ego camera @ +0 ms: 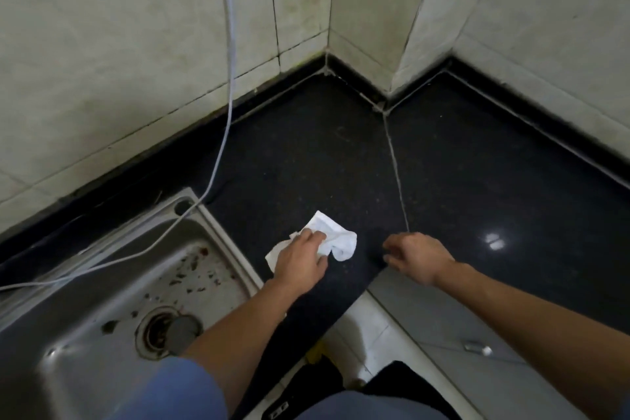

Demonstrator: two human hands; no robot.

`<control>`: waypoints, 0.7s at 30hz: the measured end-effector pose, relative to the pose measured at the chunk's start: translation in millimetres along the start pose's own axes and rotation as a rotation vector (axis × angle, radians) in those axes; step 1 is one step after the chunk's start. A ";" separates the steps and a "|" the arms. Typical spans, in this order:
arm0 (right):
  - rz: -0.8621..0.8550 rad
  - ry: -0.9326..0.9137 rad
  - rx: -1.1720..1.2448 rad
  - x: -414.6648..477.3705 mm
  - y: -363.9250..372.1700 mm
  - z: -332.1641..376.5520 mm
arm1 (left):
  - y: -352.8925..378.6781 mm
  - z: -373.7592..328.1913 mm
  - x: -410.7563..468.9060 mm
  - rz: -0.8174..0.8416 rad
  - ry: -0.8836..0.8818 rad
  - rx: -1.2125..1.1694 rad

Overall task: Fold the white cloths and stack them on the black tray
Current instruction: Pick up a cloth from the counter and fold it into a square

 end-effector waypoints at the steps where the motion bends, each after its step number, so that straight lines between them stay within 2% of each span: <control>1: 0.019 -0.001 0.005 4.7 2.6 0.5 | 5.5 6.3 -2.8 0.026 -0.008 -0.023; 3: 0.051 -0.010 0.022 15.2 7.2 2.5 | 4.7 18.3 -8.7 -0.018 -0.028 -0.079; 5: 0.057 -0.021 0.052 28.4 6.6 6.2 | -8.1 33.2 -14.6 -0.172 -0.069 -0.129; 8: 0.048 -0.033 0.127 51.4 -0.7 16.6 | -24.9 69.1 -23.7 -0.328 -0.280 -0.127; 11: 0.024 -0.048 0.195 79.5 -7.4 33.0 | -17.2 100.0 -26.1 -0.213 -0.522 -0.145; 15: 0.053 -0.076 0.106 112.8 -2.9 58.2 | 4.1 105.4 -27.7 -0.031 -0.670 -0.087; 17: 0.103 -0.080 0.067 125.4 7.0 65.4 | 8.9 100.2 -29.2 -0.061 -0.703 -0.098; 21: 0.138 -0.123 0.261 142.1 9.8 64.1 | 3.7 85.5 -28.4 -0.246 -0.706 -0.251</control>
Point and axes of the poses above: each hand's wrist, its own x-axis towards the middle knuckle, its own y-axis out of the palm, z = x × y, the point moved 7 cm from there along x, towards the middle knuckle, and after that the axes turned 7 degrees about -x, right-handed, at the moved point
